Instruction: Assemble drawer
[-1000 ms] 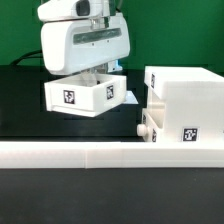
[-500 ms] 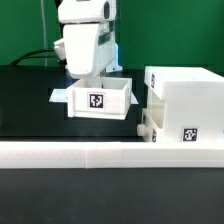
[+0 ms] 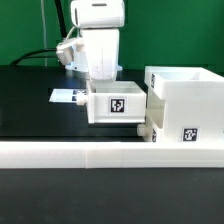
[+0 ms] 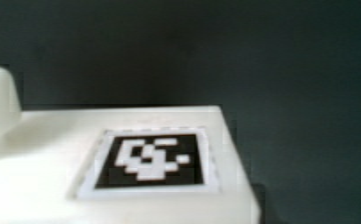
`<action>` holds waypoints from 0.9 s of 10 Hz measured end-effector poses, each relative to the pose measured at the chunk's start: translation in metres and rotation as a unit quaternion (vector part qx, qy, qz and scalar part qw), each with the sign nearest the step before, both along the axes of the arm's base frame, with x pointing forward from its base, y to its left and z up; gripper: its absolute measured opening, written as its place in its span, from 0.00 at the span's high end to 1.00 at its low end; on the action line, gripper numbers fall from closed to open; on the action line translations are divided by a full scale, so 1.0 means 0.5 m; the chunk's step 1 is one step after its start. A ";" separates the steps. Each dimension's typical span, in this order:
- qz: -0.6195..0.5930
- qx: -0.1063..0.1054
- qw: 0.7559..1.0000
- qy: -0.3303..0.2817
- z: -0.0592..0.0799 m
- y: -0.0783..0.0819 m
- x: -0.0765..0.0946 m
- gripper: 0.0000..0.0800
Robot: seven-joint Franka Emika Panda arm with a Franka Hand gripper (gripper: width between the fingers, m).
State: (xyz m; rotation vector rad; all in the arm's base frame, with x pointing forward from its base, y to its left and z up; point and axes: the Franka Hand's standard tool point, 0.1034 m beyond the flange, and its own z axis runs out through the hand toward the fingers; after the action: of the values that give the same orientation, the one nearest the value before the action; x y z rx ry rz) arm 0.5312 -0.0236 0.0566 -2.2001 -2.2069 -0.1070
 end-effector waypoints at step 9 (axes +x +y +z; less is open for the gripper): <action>-0.010 0.001 1.000 0.019 0.003 0.015 0.014 0.94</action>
Offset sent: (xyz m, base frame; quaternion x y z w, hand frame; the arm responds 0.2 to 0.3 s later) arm 0.0000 0.0000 0.0000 0.0000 0.0000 0.0000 1.0000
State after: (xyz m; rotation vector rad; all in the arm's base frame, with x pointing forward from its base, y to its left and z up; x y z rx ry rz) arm 0.5384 -0.0163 0.0583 -2.2051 -2.1646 -0.0683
